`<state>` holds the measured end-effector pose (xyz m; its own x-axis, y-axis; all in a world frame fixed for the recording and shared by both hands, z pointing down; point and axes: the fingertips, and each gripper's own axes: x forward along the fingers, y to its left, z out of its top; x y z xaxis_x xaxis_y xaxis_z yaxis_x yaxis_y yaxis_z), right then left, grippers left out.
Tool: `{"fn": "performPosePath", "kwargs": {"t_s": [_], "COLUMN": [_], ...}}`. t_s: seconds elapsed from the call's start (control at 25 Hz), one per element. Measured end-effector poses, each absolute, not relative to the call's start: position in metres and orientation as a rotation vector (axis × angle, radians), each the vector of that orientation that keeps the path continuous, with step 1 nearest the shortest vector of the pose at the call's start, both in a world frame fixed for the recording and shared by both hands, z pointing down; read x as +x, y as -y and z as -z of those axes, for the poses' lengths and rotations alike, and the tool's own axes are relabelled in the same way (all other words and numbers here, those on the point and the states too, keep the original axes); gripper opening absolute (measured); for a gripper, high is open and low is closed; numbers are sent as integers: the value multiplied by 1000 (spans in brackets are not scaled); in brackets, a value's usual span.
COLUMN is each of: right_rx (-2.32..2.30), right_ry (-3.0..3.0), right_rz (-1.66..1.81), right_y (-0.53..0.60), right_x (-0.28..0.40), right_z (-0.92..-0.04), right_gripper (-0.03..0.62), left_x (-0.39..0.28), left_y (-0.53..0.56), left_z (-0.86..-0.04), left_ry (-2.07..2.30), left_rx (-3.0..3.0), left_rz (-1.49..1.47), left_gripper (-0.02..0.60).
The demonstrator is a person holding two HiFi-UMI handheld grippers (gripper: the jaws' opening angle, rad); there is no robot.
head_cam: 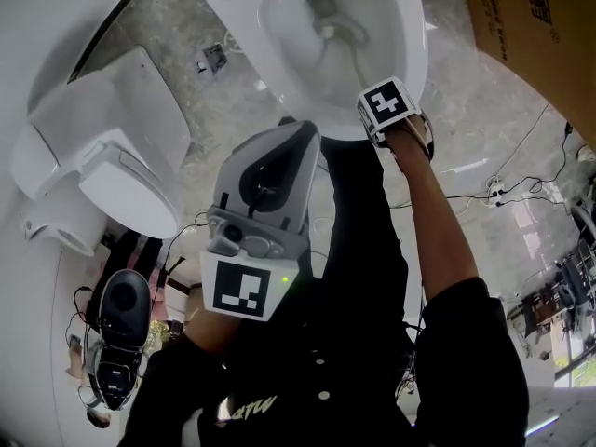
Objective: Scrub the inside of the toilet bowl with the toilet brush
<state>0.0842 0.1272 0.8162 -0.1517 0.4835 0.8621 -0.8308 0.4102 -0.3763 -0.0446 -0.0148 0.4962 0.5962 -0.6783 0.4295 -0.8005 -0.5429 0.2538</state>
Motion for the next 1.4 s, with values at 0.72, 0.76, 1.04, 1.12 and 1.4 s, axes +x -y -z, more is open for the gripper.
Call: {"fn": "performPosePath", "kwargs": {"t_s": [0.72, 0.76, 1.04, 1.12, 1.4], "right_rx": [377, 392, 419, 420, 396], "right_ry": [1460, 1472, 1471, 1417, 1668], "right_rz": [-1128, -1133, -1087, -1017, -1107], "right_y": [-89, -82, -71, -75, -100], "right_x": [21, 20, 55, 77, 53], "right_z": [-813, -814, -794, -770, -651], "right_gripper": [77, 77, 74, 74, 74], "left_x": [-43, -43, -39, -35, -22], "left_y": [16, 16, 21, 24, 37], "left_z": [-495, -494, -469, -450, -351], "left_ry": [1193, 1196, 1225, 1228, 1243], "left_rx": [2412, 2415, 2460, 2481, 2559], "left_rz": [-399, -399, -374, -361, -308], "left_gripper": [25, 25, 25, 25, 25]}}
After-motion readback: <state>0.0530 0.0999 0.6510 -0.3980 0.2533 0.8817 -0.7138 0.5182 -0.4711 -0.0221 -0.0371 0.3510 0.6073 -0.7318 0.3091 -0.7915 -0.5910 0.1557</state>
